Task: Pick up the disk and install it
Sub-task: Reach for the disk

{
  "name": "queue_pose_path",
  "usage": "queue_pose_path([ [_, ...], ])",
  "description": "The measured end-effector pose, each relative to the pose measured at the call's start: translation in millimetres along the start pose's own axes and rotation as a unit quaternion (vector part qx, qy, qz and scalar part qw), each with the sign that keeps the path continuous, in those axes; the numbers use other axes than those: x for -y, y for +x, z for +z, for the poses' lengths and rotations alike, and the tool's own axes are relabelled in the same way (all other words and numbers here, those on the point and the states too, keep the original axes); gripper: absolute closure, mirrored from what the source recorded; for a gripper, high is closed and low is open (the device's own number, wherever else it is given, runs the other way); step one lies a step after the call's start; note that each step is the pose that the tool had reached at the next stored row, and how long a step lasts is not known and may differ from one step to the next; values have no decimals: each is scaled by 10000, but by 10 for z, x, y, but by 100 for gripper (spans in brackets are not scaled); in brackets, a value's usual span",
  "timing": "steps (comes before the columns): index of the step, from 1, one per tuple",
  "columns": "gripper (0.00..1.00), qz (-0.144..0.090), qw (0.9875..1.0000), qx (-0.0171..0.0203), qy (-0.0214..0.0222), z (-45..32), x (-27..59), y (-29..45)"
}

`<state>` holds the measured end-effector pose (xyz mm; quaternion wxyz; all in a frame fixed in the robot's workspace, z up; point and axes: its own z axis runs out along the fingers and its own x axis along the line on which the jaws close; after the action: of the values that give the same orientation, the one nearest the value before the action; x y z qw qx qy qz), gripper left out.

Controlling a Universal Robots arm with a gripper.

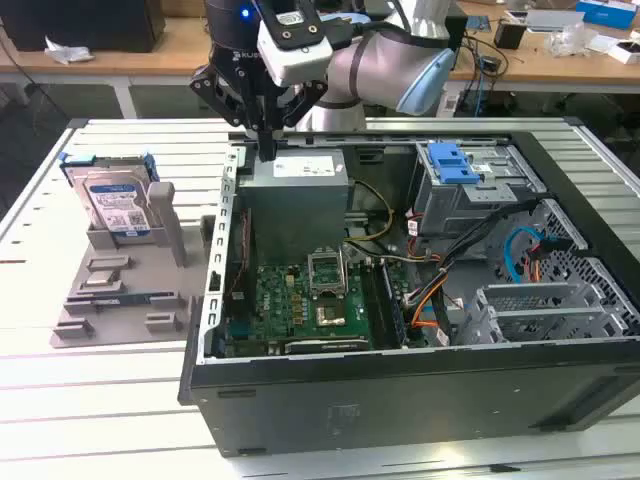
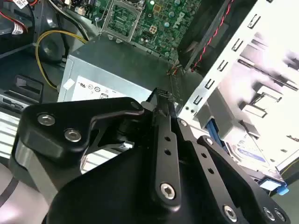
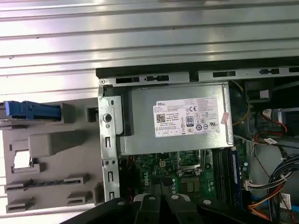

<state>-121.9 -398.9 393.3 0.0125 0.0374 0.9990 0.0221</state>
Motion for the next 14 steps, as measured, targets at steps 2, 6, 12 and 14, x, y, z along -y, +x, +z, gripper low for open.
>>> queue_pose_path([
  [2,89,-1,10000,0,0,-4,13,169],
  [6,89,0,10000,0,0,-11,30,408],
  [12,89,0,10000,0,0,-16,44,593],
  [14,89,0,10000,0,0,-17,48,638],
])
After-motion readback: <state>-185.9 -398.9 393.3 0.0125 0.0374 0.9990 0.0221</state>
